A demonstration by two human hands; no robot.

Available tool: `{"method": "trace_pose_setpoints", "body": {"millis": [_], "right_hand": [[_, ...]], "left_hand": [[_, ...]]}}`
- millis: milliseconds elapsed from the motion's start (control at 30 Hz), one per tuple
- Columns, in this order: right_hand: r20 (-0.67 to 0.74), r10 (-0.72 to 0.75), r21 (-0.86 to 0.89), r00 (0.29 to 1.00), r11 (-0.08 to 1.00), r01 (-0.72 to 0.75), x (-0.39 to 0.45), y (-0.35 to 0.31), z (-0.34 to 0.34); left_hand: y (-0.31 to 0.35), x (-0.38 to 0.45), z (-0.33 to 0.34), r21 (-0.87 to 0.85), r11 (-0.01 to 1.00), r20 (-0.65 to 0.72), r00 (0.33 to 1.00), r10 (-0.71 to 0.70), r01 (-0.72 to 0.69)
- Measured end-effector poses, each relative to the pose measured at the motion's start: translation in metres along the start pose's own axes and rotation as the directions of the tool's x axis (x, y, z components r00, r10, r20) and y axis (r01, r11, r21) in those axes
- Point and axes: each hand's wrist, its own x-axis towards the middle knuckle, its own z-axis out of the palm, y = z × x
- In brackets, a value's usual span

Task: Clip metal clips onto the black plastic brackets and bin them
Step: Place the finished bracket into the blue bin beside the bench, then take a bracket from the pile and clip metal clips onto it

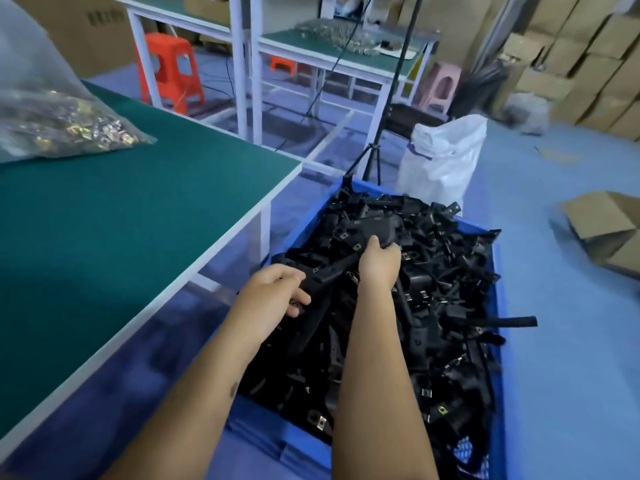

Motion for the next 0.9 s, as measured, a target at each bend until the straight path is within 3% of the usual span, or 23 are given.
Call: {"method": "trace_pose_setpoints", "body": {"millis": [267,433,567,667,800,900], "right_hand": [[-0.277,-0.077,-0.377,0.958,0.926,-0.034,-0.006,0.015,0.020],[-0.327,-0.187,-0.304,0.926,0.949,0.084,-0.034,0.003,0.043],[-0.116,-0.471,-0.121,0.874,0.880,0.459,-0.088,-0.033,0.088],[0.076,-0.645,0.101,0.760,0.764,0.638,-0.143,-0.060,0.127],[0.319,-0.723,0.418,0.612,0.687,0.594,-0.227,-0.076,0.175],[0.543,-0.752,0.469,0.373,0.640,0.609,-0.290,-0.060,0.212]], "left_hand": [[-0.001,-0.002,-0.006,-0.010,1.000,0.028,1.000,-0.011,0.012],[0.003,-0.006,-0.019,-0.074,0.997,-0.039,0.999,0.016,-0.019],[0.021,-0.010,-0.043,-0.266,0.945,-0.180,0.973,0.143,-0.188],[0.036,-0.016,-0.087,-0.313,0.892,-0.360,0.910,0.206,-0.326],[0.033,-0.037,-0.175,-0.247,0.866,-0.588,0.778,0.222,-0.434],[0.012,-0.066,-0.239,-0.169,0.878,-0.764,0.622,0.171,-0.449]]}}
